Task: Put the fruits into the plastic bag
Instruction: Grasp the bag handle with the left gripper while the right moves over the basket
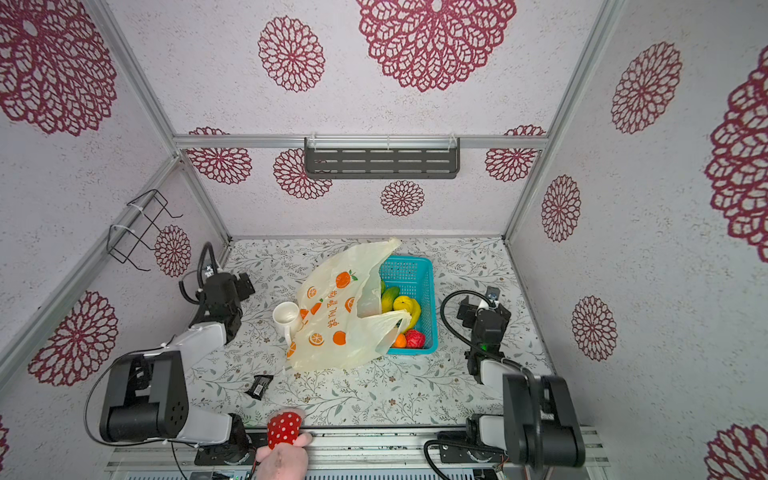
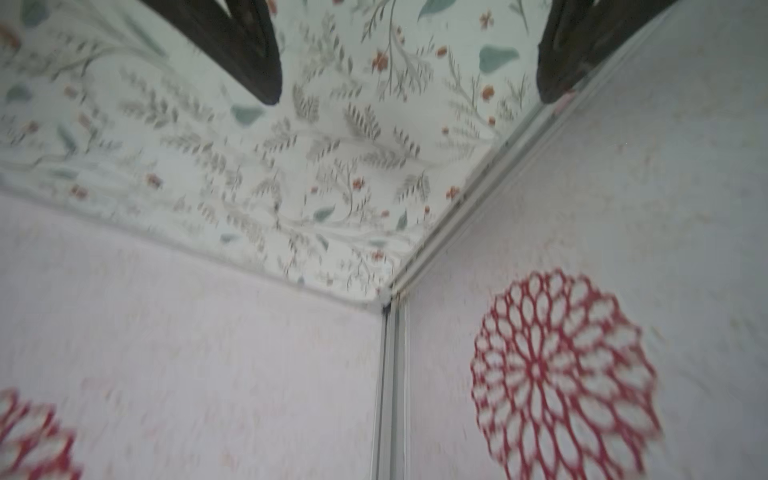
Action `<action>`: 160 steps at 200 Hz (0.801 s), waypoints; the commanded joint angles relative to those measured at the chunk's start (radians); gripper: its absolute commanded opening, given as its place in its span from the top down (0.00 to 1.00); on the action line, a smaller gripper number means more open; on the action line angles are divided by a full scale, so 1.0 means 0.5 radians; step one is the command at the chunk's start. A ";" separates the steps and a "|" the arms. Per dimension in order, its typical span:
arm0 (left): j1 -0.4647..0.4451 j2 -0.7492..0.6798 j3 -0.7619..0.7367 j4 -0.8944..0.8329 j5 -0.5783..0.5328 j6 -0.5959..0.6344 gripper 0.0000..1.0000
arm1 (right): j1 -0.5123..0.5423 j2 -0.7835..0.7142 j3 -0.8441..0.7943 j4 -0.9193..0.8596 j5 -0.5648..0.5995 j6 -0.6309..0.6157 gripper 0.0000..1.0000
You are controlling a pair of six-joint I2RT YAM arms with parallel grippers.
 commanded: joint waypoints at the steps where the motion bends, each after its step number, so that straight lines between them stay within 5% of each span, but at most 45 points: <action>1: -0.087 -0.173 0.151 -0.677 -0.107 -0.260 0.03 | 0.009 -0.283 0.348 -0.733 0.184 0.165 0.07; 21: -0.262 -0.254 0.304 -1.024 0.141 -0.584 0.03 | 0.060 -0.384 0.553 -1.081 0.155 0.237 0.09; 53: -0.816 -0.230 0.504 -1.220 0.485 -0.908 0.03 | 0.254 -0.324 0.803 -1.414 0.054 0.343 0.09; 92: -1.391 0.112 0.958 -1.526 0.585 -0.944 0.03 | 0.593 -0.127 0.944 -1.489 0.172 0.277 0.09; 160: -1.647 0.712 1.729 -2.435 0.538 -0.723 0.01 | 0.684 -0.070 1.040 -1.540 0.279 0.249 0.10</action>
